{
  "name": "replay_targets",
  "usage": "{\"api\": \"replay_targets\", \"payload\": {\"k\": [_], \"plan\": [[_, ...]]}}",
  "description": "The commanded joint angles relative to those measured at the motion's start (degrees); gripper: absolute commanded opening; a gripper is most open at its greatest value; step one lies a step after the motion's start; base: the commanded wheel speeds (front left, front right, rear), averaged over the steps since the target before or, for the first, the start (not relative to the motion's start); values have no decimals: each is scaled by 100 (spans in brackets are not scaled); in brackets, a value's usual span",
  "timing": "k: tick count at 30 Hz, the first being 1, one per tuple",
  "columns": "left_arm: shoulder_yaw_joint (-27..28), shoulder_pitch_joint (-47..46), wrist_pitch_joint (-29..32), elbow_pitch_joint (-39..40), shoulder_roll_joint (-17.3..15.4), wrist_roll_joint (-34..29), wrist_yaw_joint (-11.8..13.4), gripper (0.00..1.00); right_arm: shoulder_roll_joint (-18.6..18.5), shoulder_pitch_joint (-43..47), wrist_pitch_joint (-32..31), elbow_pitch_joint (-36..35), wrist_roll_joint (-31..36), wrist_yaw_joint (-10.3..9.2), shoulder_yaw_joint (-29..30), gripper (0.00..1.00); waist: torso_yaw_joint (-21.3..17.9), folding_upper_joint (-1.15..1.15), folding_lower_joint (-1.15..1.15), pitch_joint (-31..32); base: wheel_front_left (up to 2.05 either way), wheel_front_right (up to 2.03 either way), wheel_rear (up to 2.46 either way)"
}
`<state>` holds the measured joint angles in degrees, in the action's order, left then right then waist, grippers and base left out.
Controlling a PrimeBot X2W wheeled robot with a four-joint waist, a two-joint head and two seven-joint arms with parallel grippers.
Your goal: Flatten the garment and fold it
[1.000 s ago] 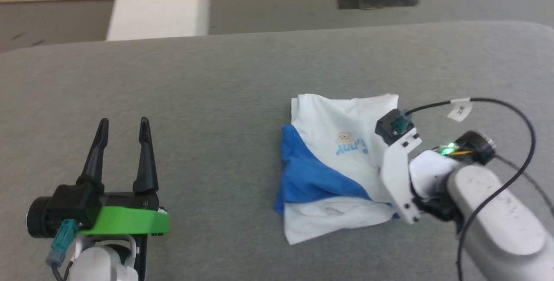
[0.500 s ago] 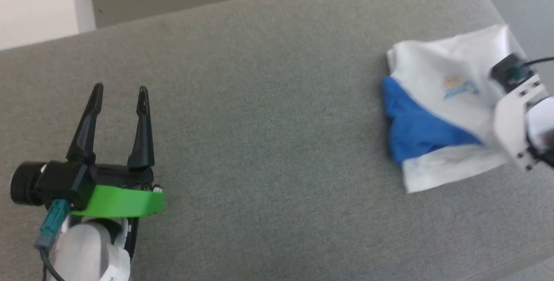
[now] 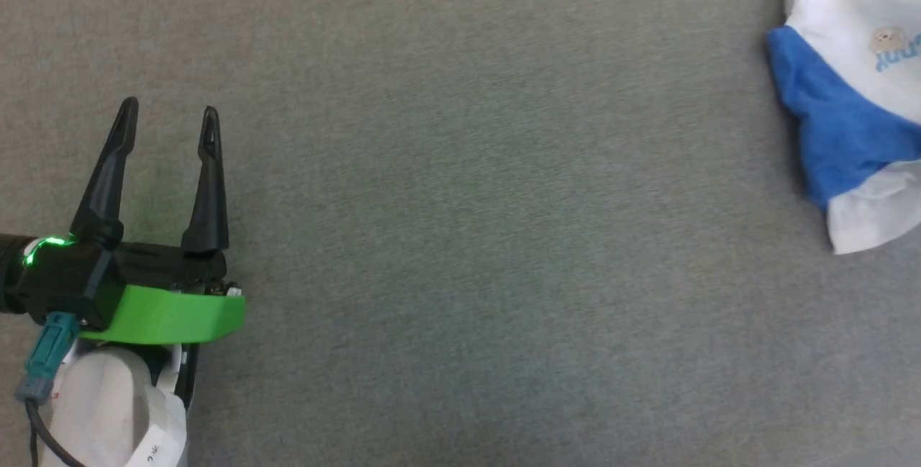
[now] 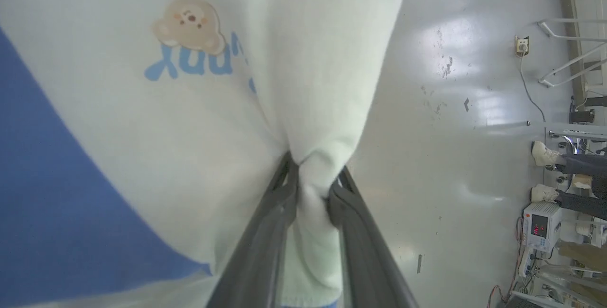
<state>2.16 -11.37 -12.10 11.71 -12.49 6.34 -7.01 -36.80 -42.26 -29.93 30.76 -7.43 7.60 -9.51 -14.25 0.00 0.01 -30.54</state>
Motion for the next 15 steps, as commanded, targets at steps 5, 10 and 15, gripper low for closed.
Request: {"api": "replay_targets", "payload": {"k": [5, 10, 15], "plan": [[-10, -113, -26, -59, -33, 85, 18, 100, 375, -70, 183, 73, 648, -11, 730, 100, 261, 0, -1, -98, 0, 0, 0], [-85, -81, -134, -280, 95, 136, 59, 100, 607, 9, 742, -250, 919, -11, 1467, 100, 319, 0, -1, 403, 0, 0, 0], [-42, -6, -219, -537, 205, 184, 160, 100, 843, -85, 1533, -981, 576, -11, 1641, 100, 376, 0, -1, 1053, 0, 0, 0]]}}
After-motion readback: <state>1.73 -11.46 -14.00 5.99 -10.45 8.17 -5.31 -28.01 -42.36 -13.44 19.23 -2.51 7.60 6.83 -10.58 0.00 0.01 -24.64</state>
